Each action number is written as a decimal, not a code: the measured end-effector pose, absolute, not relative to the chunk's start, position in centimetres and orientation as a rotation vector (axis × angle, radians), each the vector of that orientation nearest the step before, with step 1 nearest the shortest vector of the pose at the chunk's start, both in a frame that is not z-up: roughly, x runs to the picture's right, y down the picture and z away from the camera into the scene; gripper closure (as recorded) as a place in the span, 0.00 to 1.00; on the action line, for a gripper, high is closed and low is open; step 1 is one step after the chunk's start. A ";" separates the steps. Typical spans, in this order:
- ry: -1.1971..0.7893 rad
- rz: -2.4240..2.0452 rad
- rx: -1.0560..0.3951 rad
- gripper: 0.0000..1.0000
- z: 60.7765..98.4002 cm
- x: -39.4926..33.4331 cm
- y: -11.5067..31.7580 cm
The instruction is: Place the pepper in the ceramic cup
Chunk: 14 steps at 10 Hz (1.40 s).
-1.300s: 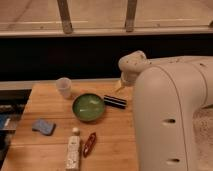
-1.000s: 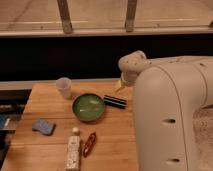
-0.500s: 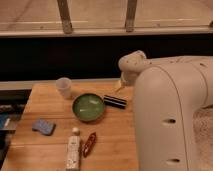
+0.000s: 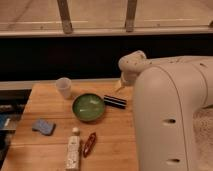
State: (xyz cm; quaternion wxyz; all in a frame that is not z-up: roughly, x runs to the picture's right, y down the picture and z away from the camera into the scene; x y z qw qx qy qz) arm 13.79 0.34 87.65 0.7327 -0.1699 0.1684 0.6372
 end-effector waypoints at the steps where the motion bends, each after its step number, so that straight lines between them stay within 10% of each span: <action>1: 0.370 1.402 -0.374 0.20 87.6 13.8 0.3; 14: 0.383 1.380 -0.471 0.20 83.4 9.7 6.5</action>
